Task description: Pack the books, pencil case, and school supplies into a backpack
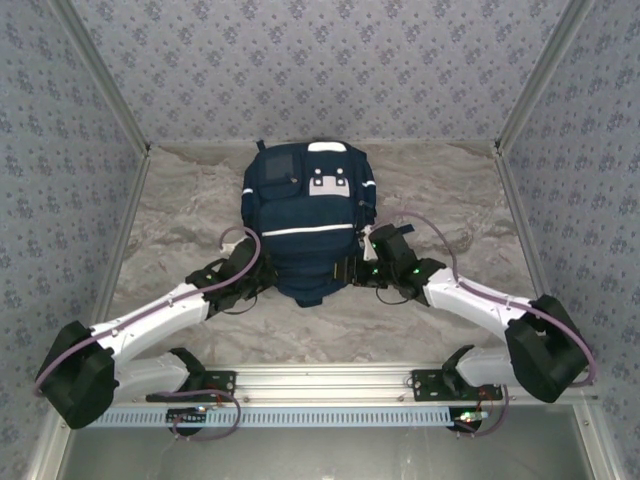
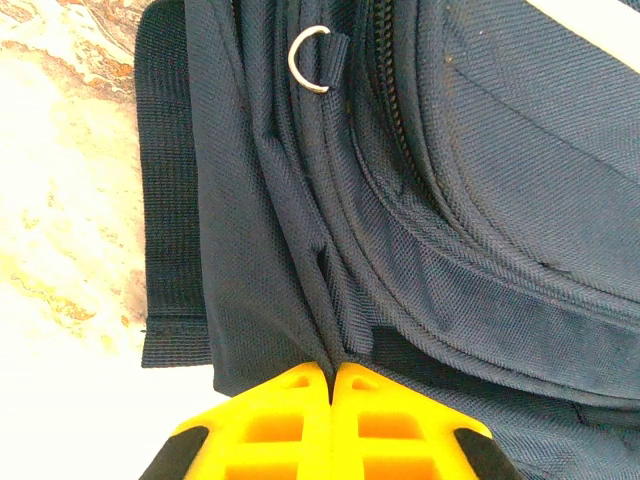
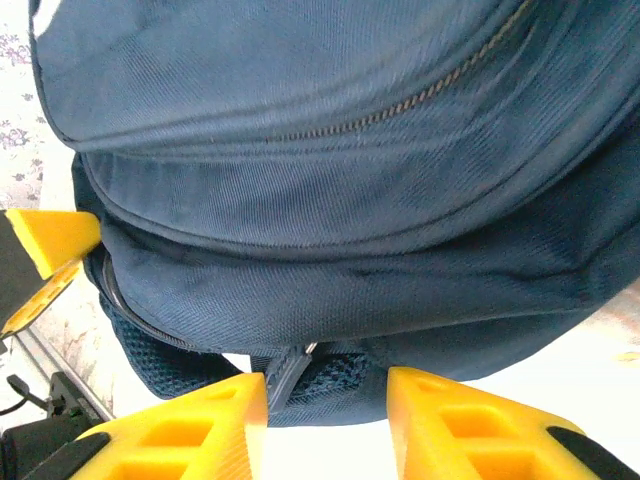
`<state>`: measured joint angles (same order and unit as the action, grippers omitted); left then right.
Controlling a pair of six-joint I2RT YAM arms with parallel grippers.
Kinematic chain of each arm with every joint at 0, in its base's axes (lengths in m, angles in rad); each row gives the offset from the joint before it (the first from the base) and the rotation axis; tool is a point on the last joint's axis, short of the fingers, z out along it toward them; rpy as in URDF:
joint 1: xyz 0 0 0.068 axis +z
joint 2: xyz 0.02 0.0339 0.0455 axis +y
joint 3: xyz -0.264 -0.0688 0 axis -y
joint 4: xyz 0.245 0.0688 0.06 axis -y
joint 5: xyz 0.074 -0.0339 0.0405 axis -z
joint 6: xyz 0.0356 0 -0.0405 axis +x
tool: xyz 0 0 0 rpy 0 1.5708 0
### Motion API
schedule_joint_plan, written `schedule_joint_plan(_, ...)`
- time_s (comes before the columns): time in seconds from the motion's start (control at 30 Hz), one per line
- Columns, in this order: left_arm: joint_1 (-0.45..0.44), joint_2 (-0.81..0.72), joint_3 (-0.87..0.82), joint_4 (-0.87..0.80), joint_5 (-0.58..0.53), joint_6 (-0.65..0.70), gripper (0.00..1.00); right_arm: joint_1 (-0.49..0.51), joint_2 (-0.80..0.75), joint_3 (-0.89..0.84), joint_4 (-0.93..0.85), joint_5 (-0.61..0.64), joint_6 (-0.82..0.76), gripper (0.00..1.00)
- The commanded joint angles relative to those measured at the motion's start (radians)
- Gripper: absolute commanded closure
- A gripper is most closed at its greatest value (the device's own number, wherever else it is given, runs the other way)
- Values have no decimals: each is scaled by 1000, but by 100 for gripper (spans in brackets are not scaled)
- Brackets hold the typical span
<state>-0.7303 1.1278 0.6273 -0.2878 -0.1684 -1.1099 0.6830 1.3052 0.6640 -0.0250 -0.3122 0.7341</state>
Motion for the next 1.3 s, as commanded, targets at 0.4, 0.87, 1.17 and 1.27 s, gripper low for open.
schedule_joint_plan(0.4,2,-7,21,26,27,1,100,38,111,18,103,9,82,61)
schedule_joint_plan(0.87,0,-5,-16,48,30,-23,100,36,225,-15,320,49,177,94)
schedule_joint_plan(1.17,33,-25,-17,13,5,6,100,-47,46,-124,292,15,205,100)
schedule_joint_plan(1.27,37,-23,-21,12,-4,13,100,-85,-9,-153,295,-25,230,100)
